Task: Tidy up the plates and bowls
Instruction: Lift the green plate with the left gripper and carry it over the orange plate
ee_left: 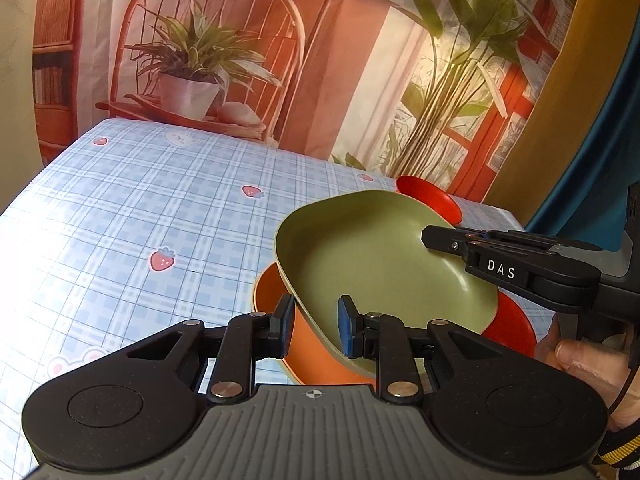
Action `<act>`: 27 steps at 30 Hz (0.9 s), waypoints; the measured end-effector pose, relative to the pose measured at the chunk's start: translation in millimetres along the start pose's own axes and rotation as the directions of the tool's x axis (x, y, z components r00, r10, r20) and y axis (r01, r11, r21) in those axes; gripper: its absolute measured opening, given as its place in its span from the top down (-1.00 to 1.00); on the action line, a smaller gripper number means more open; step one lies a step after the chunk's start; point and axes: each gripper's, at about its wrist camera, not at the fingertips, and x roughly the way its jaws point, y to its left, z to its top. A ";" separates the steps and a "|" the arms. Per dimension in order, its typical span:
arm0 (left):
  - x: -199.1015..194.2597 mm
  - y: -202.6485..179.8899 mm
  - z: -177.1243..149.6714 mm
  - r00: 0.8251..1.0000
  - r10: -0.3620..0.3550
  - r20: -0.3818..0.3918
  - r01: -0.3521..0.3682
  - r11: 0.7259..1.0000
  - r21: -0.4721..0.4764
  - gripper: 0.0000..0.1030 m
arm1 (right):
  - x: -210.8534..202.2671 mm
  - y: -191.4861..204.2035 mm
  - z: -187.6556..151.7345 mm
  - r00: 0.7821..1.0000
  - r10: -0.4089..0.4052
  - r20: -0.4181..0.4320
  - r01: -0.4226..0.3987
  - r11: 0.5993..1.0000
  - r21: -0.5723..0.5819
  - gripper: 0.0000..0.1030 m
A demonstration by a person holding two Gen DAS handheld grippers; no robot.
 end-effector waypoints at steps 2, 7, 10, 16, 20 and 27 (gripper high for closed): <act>4.3 0.6 -1.8 1.000 0.008 -0.007 -0.008 1.000 0.005 0.52 | 5.8 1.1 0.5 1.000 -0.003 0.002 0.003 1.000 -0.005 0.87; 15.7 2.4 -6.9 0.999 0.028 -0.026 -0.027 1.000 0.016 0.52 | 18.8 1.3 -6.6 1.000 -0.012 -0.018 0.012 1.000 -0.005 0.87; 18.4 3.0 -9.0 0.999 0.041 -0.026 -0.040 0.999 0.028 0.52 | 24.7 2.9 -14.6 0.999 -0.020 -0.030 0.020 1.000 -0.010 0.88; 21.2 1.5 -10.7 0.998 0.049 -0.024 -0.048 0.998 0.051 0.52 | 35.2 5.9 -25.1 0.998 -0.049 -0.045 0.048 0.998 -0.029 0.88; 23.1 -1.2 -12.6 0.997 0.073 -0.018 -0.071 0.995 0.076 0.52 | 39.2 9.4 -27.6 0.997 -0.067 -0.048 0.065 0.996 -0.054 0.88; 26.1 -4.5 -15.1 0.995 0.098 -0.016 -0.096 0.989 0.110 0.51 | 44.9 18.1 -32.7 0.995 -0.089 -0.046 0.083 0.990 -0.109 0.90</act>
